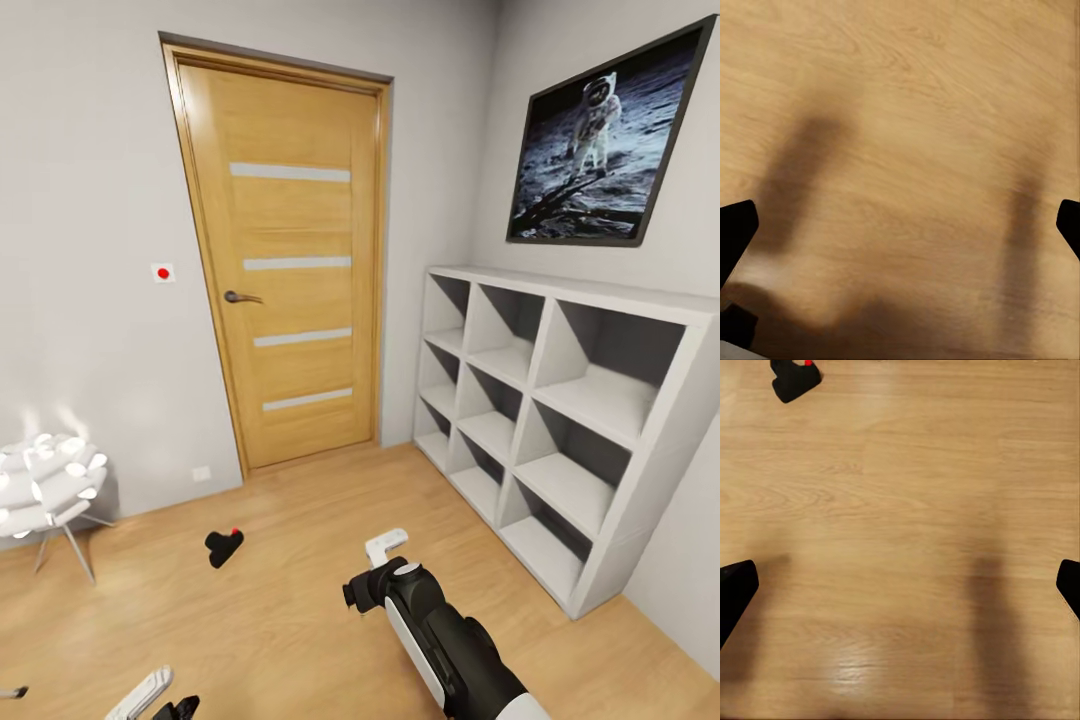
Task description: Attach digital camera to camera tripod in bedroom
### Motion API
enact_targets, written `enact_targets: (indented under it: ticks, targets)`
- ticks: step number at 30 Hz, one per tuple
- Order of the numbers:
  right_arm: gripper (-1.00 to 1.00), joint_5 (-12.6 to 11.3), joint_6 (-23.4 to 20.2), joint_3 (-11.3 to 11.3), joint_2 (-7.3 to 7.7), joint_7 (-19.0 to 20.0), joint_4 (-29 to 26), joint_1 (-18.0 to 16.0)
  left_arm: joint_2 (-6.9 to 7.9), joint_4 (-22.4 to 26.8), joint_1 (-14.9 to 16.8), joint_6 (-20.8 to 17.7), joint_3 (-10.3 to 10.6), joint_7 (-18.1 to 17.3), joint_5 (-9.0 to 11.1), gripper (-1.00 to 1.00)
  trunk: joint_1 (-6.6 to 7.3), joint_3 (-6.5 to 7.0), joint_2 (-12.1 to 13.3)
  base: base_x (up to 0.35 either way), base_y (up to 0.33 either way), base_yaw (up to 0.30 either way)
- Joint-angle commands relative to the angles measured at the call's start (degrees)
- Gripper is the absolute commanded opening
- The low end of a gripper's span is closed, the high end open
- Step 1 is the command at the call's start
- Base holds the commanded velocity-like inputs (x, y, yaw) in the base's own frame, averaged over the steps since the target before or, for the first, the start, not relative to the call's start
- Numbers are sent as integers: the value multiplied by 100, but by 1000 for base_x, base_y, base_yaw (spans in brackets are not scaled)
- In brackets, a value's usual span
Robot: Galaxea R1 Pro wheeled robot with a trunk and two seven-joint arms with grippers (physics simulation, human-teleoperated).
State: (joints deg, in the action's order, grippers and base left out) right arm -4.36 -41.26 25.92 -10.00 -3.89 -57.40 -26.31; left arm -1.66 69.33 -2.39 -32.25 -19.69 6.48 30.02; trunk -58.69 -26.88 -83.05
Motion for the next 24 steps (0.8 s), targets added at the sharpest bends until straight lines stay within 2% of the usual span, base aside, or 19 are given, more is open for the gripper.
enact_targets:
  ticks: [1, 11, 24]
  targets:
    - [100, -46, -23, 10, 0, -41, -4, -5, -3, 13, 0, -28, -5, 43, 61, 100, -4, -5, -3, 327, 30, 0]
    - [100, -47, -23, 10, 0, -44, -7, -6, 83, -50, 34, -34, 116, 40, 37, 100, -4, -5, -3, 325, 82, 0]
    - [100, -48, -23, 3, 0, -50, -8, -6, 116, -105, 44, -51, 152, 39, 25, 100, -4, -5, -3, 313, 169, 0]
